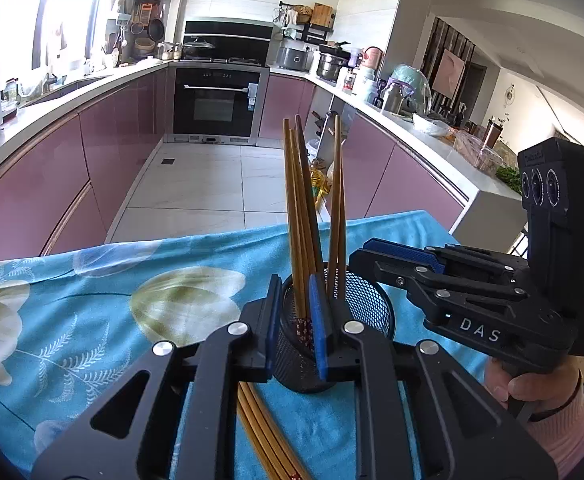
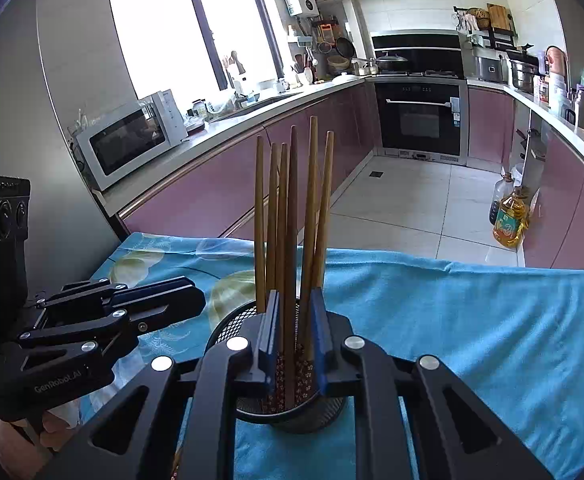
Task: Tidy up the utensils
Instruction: 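Lower the chopsticks into the mesh cup and open both tools, then withdraw both open tools from the cup toward the chopstick bundle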
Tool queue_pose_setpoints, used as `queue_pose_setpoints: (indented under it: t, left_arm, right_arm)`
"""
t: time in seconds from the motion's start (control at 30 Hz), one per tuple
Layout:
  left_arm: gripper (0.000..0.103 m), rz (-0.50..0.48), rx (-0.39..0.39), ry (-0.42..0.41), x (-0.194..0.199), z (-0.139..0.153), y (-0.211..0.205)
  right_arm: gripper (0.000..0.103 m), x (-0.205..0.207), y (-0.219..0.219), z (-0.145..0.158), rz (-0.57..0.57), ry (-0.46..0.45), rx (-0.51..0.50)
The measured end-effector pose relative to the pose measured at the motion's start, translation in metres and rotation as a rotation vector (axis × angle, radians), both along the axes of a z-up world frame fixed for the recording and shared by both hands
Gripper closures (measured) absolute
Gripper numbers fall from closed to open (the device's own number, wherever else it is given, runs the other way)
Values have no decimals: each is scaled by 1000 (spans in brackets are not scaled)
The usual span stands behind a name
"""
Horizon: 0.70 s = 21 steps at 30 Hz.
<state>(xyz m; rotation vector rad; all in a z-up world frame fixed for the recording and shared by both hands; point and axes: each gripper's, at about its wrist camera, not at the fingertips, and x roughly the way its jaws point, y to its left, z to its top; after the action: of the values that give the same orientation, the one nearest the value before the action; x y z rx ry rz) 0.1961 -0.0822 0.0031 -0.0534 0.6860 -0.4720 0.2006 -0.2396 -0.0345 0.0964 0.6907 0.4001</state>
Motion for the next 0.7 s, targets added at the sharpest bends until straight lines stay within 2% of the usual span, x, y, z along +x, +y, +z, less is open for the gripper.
queue_pose_setpoints:
  t: [0.1,0.17,0.33,0.53,0.63,0.7]
  left_arm:
    - [79,18,5,-20,-10,0,4]
    - [76,29,5,-27,-16,0,7]
    - [67,63,21,-62,-32,1,12]
    - [53,97,46,-100,-54,2,15]
    - [40,111,51,-115,-65,3,21]
    - [39,126,60,-120,-71,1,28]
  right_arm:
    - [81,-7,1,2,4,-11,6]
    - [73,-13,1,3,4,-24,4]
    - [71,-28,1,9,12,-55,2]
    - [61,-48,0,14,25,-87,16]
    - [55,-61,1,14,49,-100,13]
    - [53,-70,4,12,66,-104,5]
